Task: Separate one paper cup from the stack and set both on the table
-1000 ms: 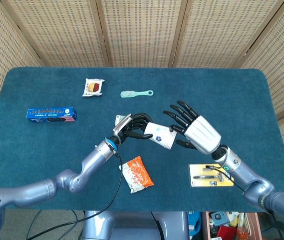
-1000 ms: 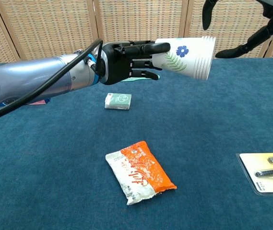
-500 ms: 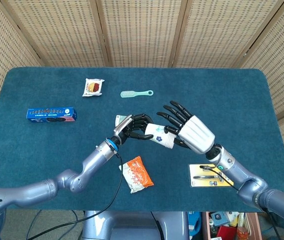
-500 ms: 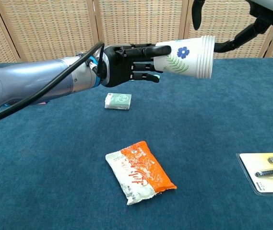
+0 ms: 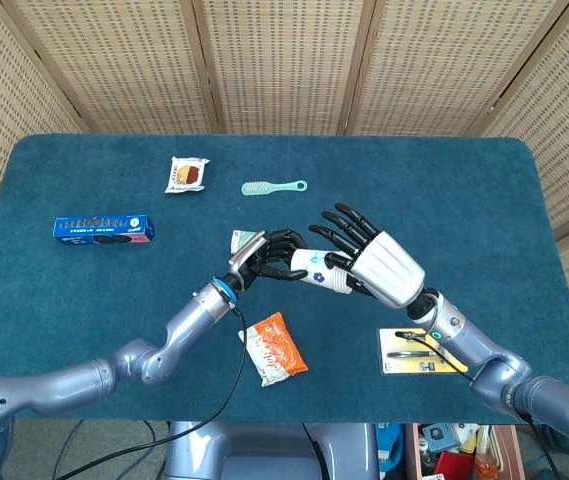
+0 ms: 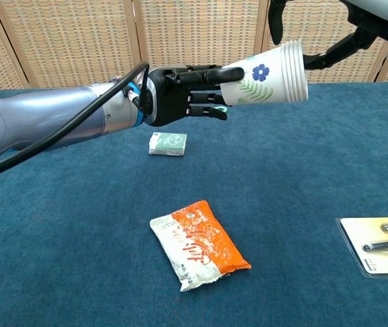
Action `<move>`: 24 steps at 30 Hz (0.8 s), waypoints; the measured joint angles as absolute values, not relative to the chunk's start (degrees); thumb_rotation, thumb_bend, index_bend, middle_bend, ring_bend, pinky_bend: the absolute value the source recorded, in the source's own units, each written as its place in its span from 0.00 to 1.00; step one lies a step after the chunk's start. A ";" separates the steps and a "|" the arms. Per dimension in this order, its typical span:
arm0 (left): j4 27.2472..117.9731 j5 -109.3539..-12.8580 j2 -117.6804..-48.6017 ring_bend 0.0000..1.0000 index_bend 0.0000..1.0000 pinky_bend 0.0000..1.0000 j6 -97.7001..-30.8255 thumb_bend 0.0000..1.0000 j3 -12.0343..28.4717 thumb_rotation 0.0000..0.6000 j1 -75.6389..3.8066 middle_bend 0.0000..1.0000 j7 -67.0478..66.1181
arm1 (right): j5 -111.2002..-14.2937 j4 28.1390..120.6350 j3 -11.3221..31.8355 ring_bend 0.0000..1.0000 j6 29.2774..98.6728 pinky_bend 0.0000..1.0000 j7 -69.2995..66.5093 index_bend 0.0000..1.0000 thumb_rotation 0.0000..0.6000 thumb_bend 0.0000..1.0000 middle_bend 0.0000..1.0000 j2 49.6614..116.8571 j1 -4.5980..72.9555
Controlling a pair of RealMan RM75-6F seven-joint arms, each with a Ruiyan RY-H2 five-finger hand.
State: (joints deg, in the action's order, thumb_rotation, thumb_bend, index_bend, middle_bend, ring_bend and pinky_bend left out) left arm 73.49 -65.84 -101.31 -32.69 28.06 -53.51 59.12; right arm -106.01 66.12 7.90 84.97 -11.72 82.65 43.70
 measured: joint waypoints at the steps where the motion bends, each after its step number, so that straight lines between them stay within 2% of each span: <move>1: 73.50 -65.93 -101.32 0.49 0.50 0.50 -32.70 0.07 28.08 1.00 -53.48 0.54 59.15 | -106.01 65.99 7.85 0.14 85.10 0.14 -11.61 0.57 1.00 0.51 0.26 82.70 43.71; 7: 73.62 -66.36 -101.35 0.49 0.50 0.50 -32.62 0.07 28.14 1.00 -53.38 0.54 59.38 | -105.73 65.24 7.25 0.15 85.47 0.14 -11.61 0.61 1.00 0.56 0.22 83.24 43.72; 18: 73.18 -66.22 -101.60 0.49 0.50 0.50 -32.20 0.07 28.10 1.00 -53.37 0.54 59.36 | -105.44 64.00 6.93 0.16 86.98 0.15 -12.85 0.62 1.00 0.57 0.24 83.95 43.84; 24: 73.01 -66.13 -101.82 0.49 0.50 0.50 -32.06 0.07 28.11 1.00 -53.42 0.54 59.19 | -105.24 63.33 6.66 0.16 87.60 0.17 -12.96 0.66 1.00 0.58 0.23 84.29 43.74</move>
